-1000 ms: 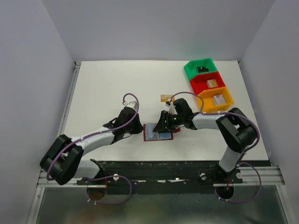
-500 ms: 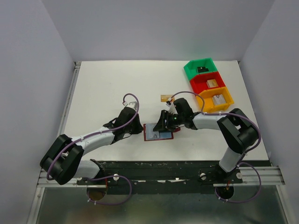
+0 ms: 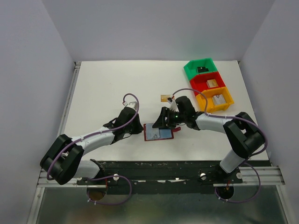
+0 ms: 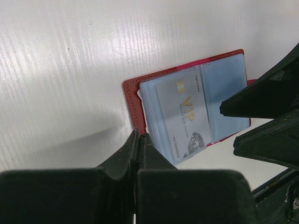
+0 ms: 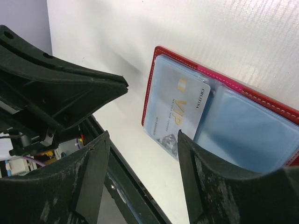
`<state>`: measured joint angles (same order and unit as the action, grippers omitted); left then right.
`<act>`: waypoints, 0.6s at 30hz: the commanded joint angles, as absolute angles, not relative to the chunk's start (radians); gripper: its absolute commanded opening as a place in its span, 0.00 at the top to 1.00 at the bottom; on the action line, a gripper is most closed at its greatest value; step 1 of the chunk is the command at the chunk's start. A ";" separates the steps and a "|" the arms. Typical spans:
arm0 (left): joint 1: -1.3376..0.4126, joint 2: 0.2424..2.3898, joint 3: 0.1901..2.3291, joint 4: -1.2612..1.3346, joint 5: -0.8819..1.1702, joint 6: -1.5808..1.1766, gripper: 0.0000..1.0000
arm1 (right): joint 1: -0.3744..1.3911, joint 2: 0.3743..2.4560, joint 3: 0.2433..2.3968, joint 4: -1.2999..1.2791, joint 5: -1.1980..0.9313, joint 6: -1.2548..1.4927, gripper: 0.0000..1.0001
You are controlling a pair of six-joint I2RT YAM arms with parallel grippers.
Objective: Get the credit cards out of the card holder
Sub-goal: Remove the credit card from the card holder.
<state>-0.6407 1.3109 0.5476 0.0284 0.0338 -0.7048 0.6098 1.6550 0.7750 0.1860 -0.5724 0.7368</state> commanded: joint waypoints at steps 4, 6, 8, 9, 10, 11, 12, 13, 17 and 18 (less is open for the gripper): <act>-0.643 1.296 0.566 0.104 0.081 -0.698 1.00 | 0.614 1.686 0.761 0.187 -0.555 0.738 0.34; -0.652 1.310 0.581 0.124 0.109 -0.692 1.00 | 0.615 1.701 0.761 0.192 -0.557 0.742 0.34; -0.666 1.324 0.595 0.130 0.112 -0.683 1.00 | 0.615 1.713 0.761 0.196 -0.557 0.741 0.35; -0.672 1.331 0.600 0.130 0.112 -0.680 1.00 | 0.615 1.720 0.761 0.195 -0.557 0.741 0.34; -0.679 1.339 0.604 0.129 0.110 -0.680 1.00 | 0.615 1.721 0.762 0.192 -0.554 0.739 0.35; -0.681 1.345 0.609 0.129 0.110 -0.680 1.00 | 0.615 1.723 0.759 0.192 -0.552 0.738 0.35; -0.683 1.354 0.609 0.132 0.110 -0.680 1.00 | 0.615 1.726 0.758 0.192 -0.552 0.738 0.35; -0.684 1.359 0.611 0.133 0.112 -0.680 1.00 | 0.615 1.727 0.756 0.190 -0.549 0.738 0.35; -0.686 1.394 0.620 0.137 0.113 -0.680 1.00 | 0.615 1.729 0.756 0.186 -0.546 0.732 0.35; -0.687 1.402 0.621 0.133 0.112 -0.681 1.00 | 0.615 1.729 0.756 0.184 -0.545 0.730 0.35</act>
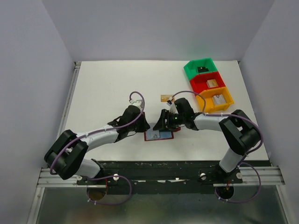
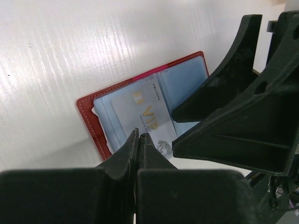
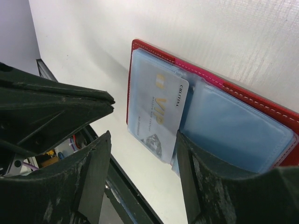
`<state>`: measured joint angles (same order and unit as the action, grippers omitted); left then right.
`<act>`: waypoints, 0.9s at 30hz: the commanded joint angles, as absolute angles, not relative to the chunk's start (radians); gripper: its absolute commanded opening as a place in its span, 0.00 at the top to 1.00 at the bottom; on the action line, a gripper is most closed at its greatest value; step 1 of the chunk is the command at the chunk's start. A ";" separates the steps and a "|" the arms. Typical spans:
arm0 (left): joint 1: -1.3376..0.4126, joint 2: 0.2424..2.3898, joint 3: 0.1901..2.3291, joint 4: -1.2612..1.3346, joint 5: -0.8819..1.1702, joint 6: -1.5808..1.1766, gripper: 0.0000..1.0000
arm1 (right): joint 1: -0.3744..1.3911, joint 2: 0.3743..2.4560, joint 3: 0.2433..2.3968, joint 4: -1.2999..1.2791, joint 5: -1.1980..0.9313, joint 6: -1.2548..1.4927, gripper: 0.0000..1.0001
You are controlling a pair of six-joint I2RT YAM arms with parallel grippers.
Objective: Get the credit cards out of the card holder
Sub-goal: Remove the credit card from the card holder.
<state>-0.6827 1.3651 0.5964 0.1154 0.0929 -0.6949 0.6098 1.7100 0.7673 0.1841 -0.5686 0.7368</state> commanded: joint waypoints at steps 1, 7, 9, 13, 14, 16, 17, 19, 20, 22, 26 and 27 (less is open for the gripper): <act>-0.687 1.410 0.624 0.130 0.109 -0.681 1.00 | 0.615 1.730 0.758 0.183 -0.546 0.729 0.35; -0.686 1.434 0.623 0.117 0.089 -0.690 1.00 | 0.615 1.758 0.755 0.207 -0.569 0.739 0.35; -0.686 1.446 0.621 0.117 0.087 -0.692 1.00 | 0.615 1.764 0.750 0.231 -0.584 0.750 0.36; -0.687 1.468 0.620 0.112 0.087 -0.695 1.00 | 0.615 1.764 0.742 0.268 -0.607 0.765 0.37; -0.686 1.470 0.621 0.112 0.087 -0.696 1.00 | 0.615 1.763 0.739 0.278 -0.609 0.767 0.37; -0.687 1.474 0.620 0.107 0.083 -0.699 1.00 | 0.615 1.753 0.736 0.285 -0.611 0.772 0.39; -0.686 1.474 0.618 0.107 0.083 -0.699 1.00 | 0.615 1.753 0.732 0.293 -0.614 0.770 0.41; -0.686 1.477 0.618 0.106 0.081 -0.699 1.00 | 0.615 1.750 0.729 0.305 -0.621 0.776 0.44; -0.686 1.479 0.618 0.107 0.081 -0.701 1.00 | 0.614 1.749 0.727 0.313 -0.626 0.779 0.45; -0.686 1.480 0.620 0.104 0.081 -0.701 1.00 | 0.615 1.752 0.721 0.327 -0.632 0.787 0.48; -0.686 1.482 0.612 0.104 0.081 -0.701 1.00 | 0.612 1.753 0.706 0.373 -0.647 0.805 0.50; -0.686 1.483 0.611 0.104 0.081 -0.703 1.00 | 0.611 1.755 0.703 0.385 -0.653 0.811 0.50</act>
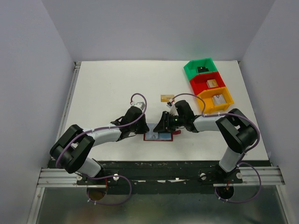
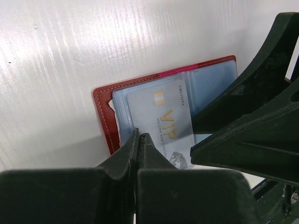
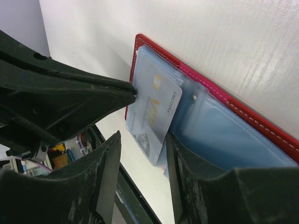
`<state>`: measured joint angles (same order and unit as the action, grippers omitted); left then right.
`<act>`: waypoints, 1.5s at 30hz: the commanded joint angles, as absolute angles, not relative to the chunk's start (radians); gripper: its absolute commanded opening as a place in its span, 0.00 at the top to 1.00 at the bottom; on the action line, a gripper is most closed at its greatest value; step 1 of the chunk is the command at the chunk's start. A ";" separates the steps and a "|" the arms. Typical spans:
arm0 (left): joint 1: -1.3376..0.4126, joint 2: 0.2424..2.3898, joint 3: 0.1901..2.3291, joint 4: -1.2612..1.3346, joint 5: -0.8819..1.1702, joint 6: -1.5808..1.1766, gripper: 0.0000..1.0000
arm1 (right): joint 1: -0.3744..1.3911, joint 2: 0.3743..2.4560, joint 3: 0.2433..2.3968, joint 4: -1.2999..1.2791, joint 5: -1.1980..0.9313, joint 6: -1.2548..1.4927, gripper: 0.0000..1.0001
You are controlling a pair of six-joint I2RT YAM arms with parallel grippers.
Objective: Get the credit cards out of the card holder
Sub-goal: Remove the credit card from the card holder.
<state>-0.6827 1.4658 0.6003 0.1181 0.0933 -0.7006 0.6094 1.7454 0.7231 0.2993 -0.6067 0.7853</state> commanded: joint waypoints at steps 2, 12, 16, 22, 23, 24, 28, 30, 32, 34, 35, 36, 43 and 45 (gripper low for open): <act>-0.686 1.485 0.611 0.104 0.081 -0.703 1.00 | 0.604 1.761 0.695 0.422 -0.670 0.830 0.50; -0.686 1.399 0.589 0.091 0.046 -0.701 1.00 | 0.589 1.793 0.693 0.445 -0.684 0.842 0.48; -0.686 1.368 0.592 0.071 0.026 -0.698 1.00 | 0.588 1.801 0.698 0.442 -0.686 0.842 0.48; -0.686 1.362 0.589 0.054 0.009 -0.703 1.00 | 0.588 1.804 0.703 0.440 -0.689 0.841 0.48; -0.686 1.367 0.592 0.049 0.009 -0.703 1.00 | 0.588 1.807 0.703 0.443 -0.690 0.841 0.48; -0.686 1.376 0.594 0.038 -0.020 -0.704 1.00 | 0.588 1.807 0.701 0.446 -0.692 0.844 0.48; -0.686 1.410 0.606 0.009 -0.026 -0.712 1.00 | 0.588 1.807 0.699 0.462 -0.698 0.850 0.48; -0.686 1.425 0.611 0.006 -0.017 -0.715 1.00 | 0.586 1.810 0.703 0.472 -0.709 0.851 0.48; -0.686 1.434 0.614 0.006 -0.012 -0.715 1.00 | 0.588 1.812 0.699 0.486 -0.713 0.861 0.48; -0.689 1.443 0.620 0.002 -0.012 -0.715 1.00 | 0.588 1.813 0.698 0.500 -0.718 0.864 0.48; -0.687 1.447 0.618 0.003 -0.009 -0.715 1.00 | 0.588 1.812 0.695 0.506 -0.718 0.870 0.48; -0.689 1.450 0.618 0.002 -0.006 -0.715 1.00 | 0.588 1.815 0.696 0.515 -0.721 0.874 0.48; -0.687 1.460 0.606 0.023 -0.002 -0.721 1.00 | 0.586 1.835 0.692 0.575 -0.739 0.920 0.48; -0.690 1.462 0.600 0.037 0.029 -0.722 1.00 | 0.587 1.844 0.695 0.584 -0.742 0.931 0.48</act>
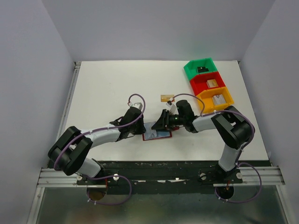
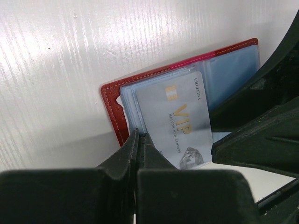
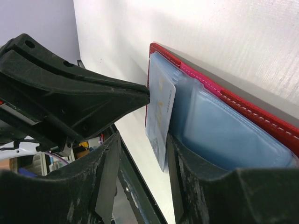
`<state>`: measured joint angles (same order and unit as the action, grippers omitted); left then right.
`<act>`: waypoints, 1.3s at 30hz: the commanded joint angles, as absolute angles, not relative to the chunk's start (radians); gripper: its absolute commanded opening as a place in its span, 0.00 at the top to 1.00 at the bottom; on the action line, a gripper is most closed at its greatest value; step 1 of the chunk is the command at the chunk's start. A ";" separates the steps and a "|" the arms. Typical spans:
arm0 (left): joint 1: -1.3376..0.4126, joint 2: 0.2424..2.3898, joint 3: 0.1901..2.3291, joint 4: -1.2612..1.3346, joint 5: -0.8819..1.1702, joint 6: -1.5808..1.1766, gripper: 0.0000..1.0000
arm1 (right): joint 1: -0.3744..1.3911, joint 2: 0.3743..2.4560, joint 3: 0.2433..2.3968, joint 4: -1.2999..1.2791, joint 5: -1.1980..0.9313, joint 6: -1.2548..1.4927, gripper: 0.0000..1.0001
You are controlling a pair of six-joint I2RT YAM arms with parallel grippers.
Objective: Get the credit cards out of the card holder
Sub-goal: Remove the credit card from the card holder.
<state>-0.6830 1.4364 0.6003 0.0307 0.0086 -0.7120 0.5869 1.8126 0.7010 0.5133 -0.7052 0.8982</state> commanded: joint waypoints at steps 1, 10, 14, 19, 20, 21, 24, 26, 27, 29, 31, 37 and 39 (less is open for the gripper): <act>-0.689 1.465 0.598 0.043 0.034 -0.724 1.00 | 0.586 1.848 0.696 0.586 -0.741 0.936 0.48; -0.693 1.483 0.583 0.100 0.072 -0.727 1.00 | 0.586 1.879 0.709 0.612 -0.758 0.960 0.48; -0.698 1.491 0.584 0.110 0.084 -0.724 1.00 | 0.586 1.899 0.707 0.664 -0.767 0.997 0.48; -0.703 1.491 0.583 0.124 0.092 -0.716 1.00 | 0.586 1.916 0.719 0.681 -0.778 1.012 0.48; -0.703 1.490 0.581 0.126 0.095 -0.718 1.00 | 0.584 1.920 0.719 0.686 -0.779 1.015 0.48; -0.704 1.491 0.581 0.127 0.098 -0.716 1.00 | 0.586 1.925 0.722 0.687 -0.781 1.017 0.48; -0.704 1.494 0.583 0.133 0.101 -0.715 1.00 | 0.588 1.936 0.732 0.689 -0.799 1.020 0.48; -0.704 1.496 0.584 0.129 0.100 -0.715 1.00 | 0.588 1.937 0.732 0.686 -0.801 1.020 0.48; -0.704 1.493 0.584 0.126 0.095 -0.716 1.00 | 0.588 1.936 0.730 0.680 -0.798 1.019 0.48; -0.706 1.486 0.581 0.115 0.081 -0.718 1.00 | 0.588 1.924 0.727 0.663 -0.795 1.011 0.49; -0.704 1.473 0.575 0.107 0.061 -0.724 1.00 | 0.586 1.910 0.724 0.631 -0.785 0.993 0.50; -0.704 1.451 0.571 0.083 0.032 -0.729 0.91 | 0.586 1.879 0.719 0.574 -0.773 0.956 0.51; -0.704 1.448 0.574 0.078 0.028 -0.730 0.82 | 0.584 1.873 0.718 0.565 -0.772 0.950 0.51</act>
<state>-0.6910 1.4631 0.5903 0.1162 0.0338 -0.7200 0.5808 1.9030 0.7113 0.6033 -0.7784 0.9901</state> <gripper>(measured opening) 0.072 0.493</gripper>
